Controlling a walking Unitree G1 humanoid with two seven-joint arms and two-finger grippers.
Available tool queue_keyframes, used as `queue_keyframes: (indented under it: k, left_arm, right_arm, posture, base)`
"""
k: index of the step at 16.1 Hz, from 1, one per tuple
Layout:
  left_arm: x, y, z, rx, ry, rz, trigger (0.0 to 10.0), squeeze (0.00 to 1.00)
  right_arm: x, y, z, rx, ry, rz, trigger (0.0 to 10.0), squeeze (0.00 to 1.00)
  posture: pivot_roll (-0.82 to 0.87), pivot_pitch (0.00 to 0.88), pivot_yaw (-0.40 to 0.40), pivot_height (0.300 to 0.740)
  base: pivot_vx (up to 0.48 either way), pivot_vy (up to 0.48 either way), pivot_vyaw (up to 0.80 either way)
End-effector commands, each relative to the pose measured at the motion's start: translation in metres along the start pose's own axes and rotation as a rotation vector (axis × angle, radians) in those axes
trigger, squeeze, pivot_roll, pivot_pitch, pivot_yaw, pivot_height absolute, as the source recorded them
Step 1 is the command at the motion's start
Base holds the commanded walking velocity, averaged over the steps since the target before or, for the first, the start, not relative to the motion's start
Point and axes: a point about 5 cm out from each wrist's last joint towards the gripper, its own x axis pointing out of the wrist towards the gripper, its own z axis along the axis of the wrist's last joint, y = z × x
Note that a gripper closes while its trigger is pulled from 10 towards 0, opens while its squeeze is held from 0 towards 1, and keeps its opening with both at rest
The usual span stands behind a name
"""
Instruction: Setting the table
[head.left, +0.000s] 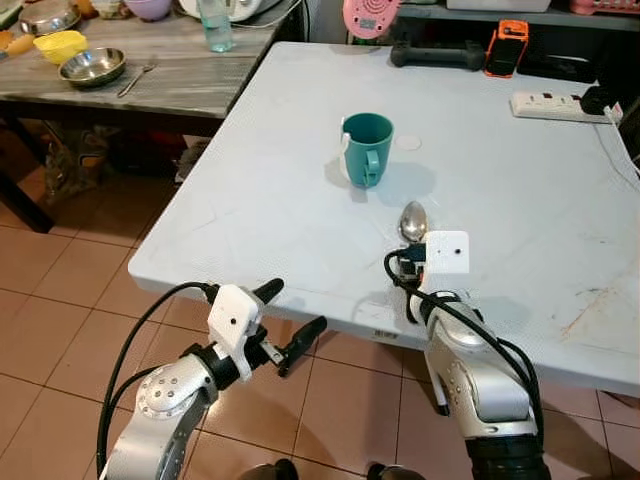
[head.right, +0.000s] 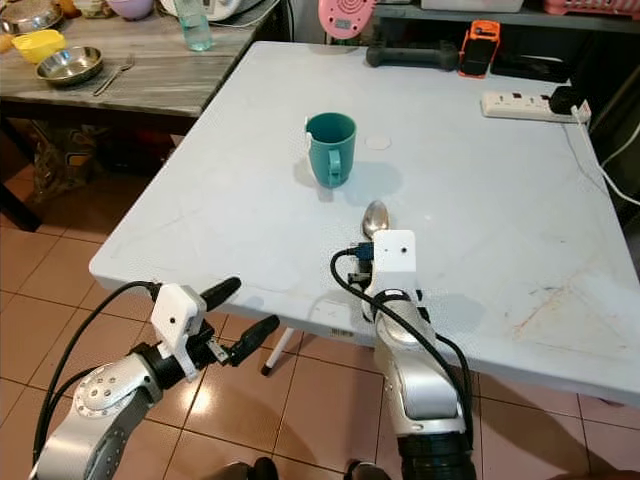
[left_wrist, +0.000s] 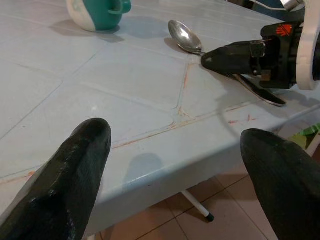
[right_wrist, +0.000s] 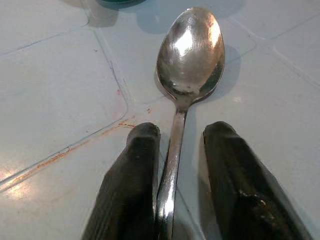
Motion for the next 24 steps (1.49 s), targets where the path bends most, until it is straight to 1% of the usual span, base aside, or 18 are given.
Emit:
queue_keyframes:
  k: [1,2,14,17,18,20,21,22,23,24]
  left_arm:
    - [-0.002,-0.001,-0.001,0.006,0.012,-0.009,10.0,0.00]
    - [-0.002,-0.001,-0.001,0.006,0.010,-0.012,10.0,0.00]
    - [0.000,0.000,-0.003,0.002,0.012,-0.023,10.0,0.00]
    - [0.000,0.002,-0.003,0.010,0.012,-0.027,10.0,0.00]
    - [0.000,0.003,-0.002,0.012,0.010,-0.022,10.0,0.00]
    - [0.001,0.009,0.002,0.020,-0.014,0.022,10.0,0.00]
    - [0.003,0.013,0.006,0.020,-0.030,0.053,10.0,0.00]
    - [0.006,0.020,0.009,0.030,-0.052,0.122,10.0,0.00]
    - [0.007,0.025,0.010,0.028,-0.063,0.188,10.0,0.00]
    - [0.007,0.031,0.009,0.019,-0.069,0.279,10.0,0.00]
  right_arm:
    - [-0.003,0.003,-0.026,0.009,0.124,0.023,0.0,0.00]
    - [-0.004,0.000,-0.028,0.007,0.132,0.016,0.0,0.00]
    - [-0.003,-0.002,-0.033,0.016,0.168,0.008,0.0,0.00]
    - [-0.002,-0.004,-0.030,0.016,0.150,0.002,0.0,0.00]
    - [-0.001,-0.005,-0.026,0.020,0.126,-0.004,0.0,0.00]
    - [-0.001,-0.009,-0.012,0.055,0.042,-0.015,0.0,0.00]
    - [-0.001,-0.014,-0.006,0.011,0.009,-0.049,0.0,0.00]
    - [-0.001,-0.015,0.004,-0.010,-0.052,-0.045,0.0,0.00]
    - [-0.001,-0.015,0.008,-0.006,-0.061,-0.049,0.0,0.00]
    - [-0.002,-0.012,0.023,-0.029,-0.119,-0.036,0.0,0.00]
  posture:
    - [-0.06,0.163,0.074,0.740]
    - [-0.06,0.163,0.074,0.740]
    - [-0.06,0.160,0.075,0.740]
    - [-0.07,0.155,0.075,0.740]
    - [-0.07,0.155,0.075,0.740]
    - [-0.07,0.150,0.075,0.740]
    - [-0.07,0.150,0.075,0.740]
    - [-0.07,0.148,0.073,0.740]
    - [-0.06,0.145,0.073,0.740]
    - [-0.06,0.143,0.074,0.740]
  base:
    - [0.000,0.000,0.00]
    - [0.000,0.000,0.00]
    - [0.000,0.000,0.00]
    - [0.000,0.000,0.00]
    - [0.000,0.000,0.00]
    - [0.000,0.000,0.00]
    - [0.000,0.000,0.00]
    - [0.000,0.000,0.00]
    - [0.000,0.000,0.00]
    - [0.000,0.000,0.00]
